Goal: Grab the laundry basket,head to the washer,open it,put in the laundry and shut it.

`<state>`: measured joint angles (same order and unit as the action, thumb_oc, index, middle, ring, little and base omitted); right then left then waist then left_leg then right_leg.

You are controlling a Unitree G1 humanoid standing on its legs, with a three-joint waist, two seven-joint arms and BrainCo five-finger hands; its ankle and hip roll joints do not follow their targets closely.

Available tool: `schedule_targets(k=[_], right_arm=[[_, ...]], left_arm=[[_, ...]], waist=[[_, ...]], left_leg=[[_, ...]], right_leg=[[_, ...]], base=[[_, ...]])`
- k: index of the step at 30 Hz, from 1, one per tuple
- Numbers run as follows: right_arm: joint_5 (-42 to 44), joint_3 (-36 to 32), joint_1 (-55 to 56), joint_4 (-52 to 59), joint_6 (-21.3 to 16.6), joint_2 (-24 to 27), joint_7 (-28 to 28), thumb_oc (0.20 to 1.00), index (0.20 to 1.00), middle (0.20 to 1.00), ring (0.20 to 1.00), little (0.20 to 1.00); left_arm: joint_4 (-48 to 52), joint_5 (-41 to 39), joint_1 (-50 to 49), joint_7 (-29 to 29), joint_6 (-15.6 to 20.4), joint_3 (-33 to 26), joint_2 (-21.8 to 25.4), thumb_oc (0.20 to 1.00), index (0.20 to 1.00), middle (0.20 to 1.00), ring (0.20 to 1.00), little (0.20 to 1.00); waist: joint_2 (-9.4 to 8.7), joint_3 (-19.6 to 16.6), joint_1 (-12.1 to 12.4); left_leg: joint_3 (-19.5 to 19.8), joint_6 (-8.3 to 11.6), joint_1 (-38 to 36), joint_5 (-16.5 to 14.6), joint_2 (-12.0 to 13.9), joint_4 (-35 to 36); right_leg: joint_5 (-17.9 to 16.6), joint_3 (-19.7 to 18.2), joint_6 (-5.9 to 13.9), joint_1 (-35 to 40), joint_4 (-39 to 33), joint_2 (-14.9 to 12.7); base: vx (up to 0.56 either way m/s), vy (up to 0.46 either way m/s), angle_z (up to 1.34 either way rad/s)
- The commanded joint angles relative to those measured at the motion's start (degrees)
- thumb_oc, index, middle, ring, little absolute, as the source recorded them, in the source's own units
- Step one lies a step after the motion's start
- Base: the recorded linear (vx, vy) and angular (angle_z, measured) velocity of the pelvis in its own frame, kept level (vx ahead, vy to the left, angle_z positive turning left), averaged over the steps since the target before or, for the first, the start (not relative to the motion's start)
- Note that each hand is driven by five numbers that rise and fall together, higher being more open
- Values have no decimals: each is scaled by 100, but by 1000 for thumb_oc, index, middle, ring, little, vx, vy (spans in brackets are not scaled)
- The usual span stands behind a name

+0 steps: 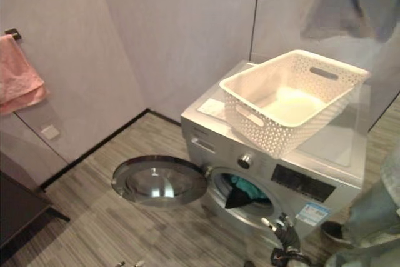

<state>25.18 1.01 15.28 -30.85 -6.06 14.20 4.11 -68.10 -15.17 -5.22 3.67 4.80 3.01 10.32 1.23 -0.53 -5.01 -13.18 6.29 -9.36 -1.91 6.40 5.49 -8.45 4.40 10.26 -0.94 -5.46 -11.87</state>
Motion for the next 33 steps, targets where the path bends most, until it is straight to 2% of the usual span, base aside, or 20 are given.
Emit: schedule_targets(k=[1,9,13,15,16,17,19,20,23,26,27,29,31,32,33], right_arm=[[189,-150,-131,234,-211,-98,-6,1000,1000,1000,1000,1000],[243,-177,-103,232,-212,-80,-21,1000,1000,1000,1000,1000],[273,-468,-112,609,-318,-11,104,1000,1000,1000,1000,1000],[243,-1003,-97,1573,-632,33,326,1000,1000,1000,1000,1000],[233,-1010,-81,1602,-616,26,334,1000,1000,1000,1000,1000],[147,-1292,-51,2159,-741,66,425,1000,1000,1000,1000,1000],[-480,-2032,49,3479,-938,201,686,1000,1000,1000,1000,1000],[-488,-2037,59,3498,-923,191,690,1000,1000,1000,1000,1000],[-1089,-2757,-48,4564,-1106,248,1025,1000,1000,1000,1000,1000],[-1245,-3181,-406,5347,-1263,348,1256,1000,1000,1000,1000,1000],[-1322,-3413,-701,5872,-1358,566,1281,1000,1000,1000,1000,1000],[-1315,-3525,-841,6102,-1441,654,1307,1000,1000,1000,1000,1000],[-1306,-3657,-1162,6359,-1521,957,1422,1000,1000,1000,1000,1000],[-1265,-3763,-1339,6543,-1546,1233,1404,1000,1000,1000,1000,1000],[-1327,-3867,-1626,6682,-1557,1728,1460,1000,1000,1000,1000,1000]], left_arm=[[-140,-21,370,78,99,-165,201,1000,1000,1000,1000,1000],[-79,-105,336,91,103,-208,208,1000,1000,1000,1000,1000],[1,-127,316,100,102,-280,207,1000,1000,1000,1000,1000],[-9,-59,307,99,98,-389,166,1000,1000,1000,1000,1000],[-10,-58,308,100,99,-384,164,1000,1000,1000,1000,1000],[-35,1,320,106,89,-431,145,1000,1000,1000,1000,1000],[-183,199,354,74,70,-532,102,1000,1000,1000,1000,1000],[-188,200,355,74,70,-527,103,1000,1000,1000,1000,1000],[-225,338,387,71,57,-573,41,1000,1000,1000,1000,1000],[-196,379,424,88,49,-556,37,1000,1000,1000,1000,1000],[-165,414,438,77,39,-527,33,1000,1000,1000,1000,1000],[-156,454,433,62,37,-475,23,1000,1000,1000,1000,1000],[-97,509,431,43,33,-388,15,1000,1000,1000,1000,1000],[-83,541,414,14,17,-322,-7,1000,1000,1000,1000,1000],[-36,581,372,-16,9,-236,20,1000,1000,1000,1000,1000]], waist=[[-175,162,15],[-186,175,53],[-173,175,29],[-145,173,-35],[-143,175,-28],[-129,179,-66],[-129,178,-149],[-122,158,-142],[-130,120,-191],[-162,70,-197],[-203,43,-197],[-220,11,-194],[-264,2,-172],[-285,-12,-162],[-342,-38,-119]], left_leg=[[370,103,472,-17,276,-217],[359,110,453,-11,291,-190],[350,105,433,-15,284,-159],[330,91,415,-30,277,-134],[328,92,410,-33,279,-134],[317,83,414,-40,273,-133],[289,65,414,-39,275,-148],[286,68,398,-69,277,-127],[267,45,422,-51,278,-126],[242,36,416,-73,275,-121],[232,28,420,-84,275,-130],[223,31,393,-141,284,-119],[217,30,423,-104,285,-145],[215,30,419,-117,287,-150],[221,32,419,-130,294,-156]], right_leg=[[553,30,299,156,282,-399],[542,28,297,184,213,-392],[544,26,308,187,192,-394],[547,-4,327,170,182,-389],[548,-6,327,172,183,-387],[552,-29,333,150,185,-382],[528,-70,336,103,208,-383],[556,-65,345,114,196,-381],[522,-118,352,53,203,-367],[510,-168,377,11,196,-347],[505,-200,386,-10,198,-335],[550,-199,406,13,185,-323],[501,-219,399,-23,201,-309],[498,-223,407,-22,200,-304],[500,-217,412,-18,200,-294]], base=[[8,-7,10],[3,-2,1],[0,0,0],[0,0,0],[0,0,0],[0,0,0],[0,0,0],[20,11,-6],[12,11,-10],[7,4,-9],[10,4,-16],[23,8,-11],[-10,5,-5],[6,14,-4],[0,0,0]])
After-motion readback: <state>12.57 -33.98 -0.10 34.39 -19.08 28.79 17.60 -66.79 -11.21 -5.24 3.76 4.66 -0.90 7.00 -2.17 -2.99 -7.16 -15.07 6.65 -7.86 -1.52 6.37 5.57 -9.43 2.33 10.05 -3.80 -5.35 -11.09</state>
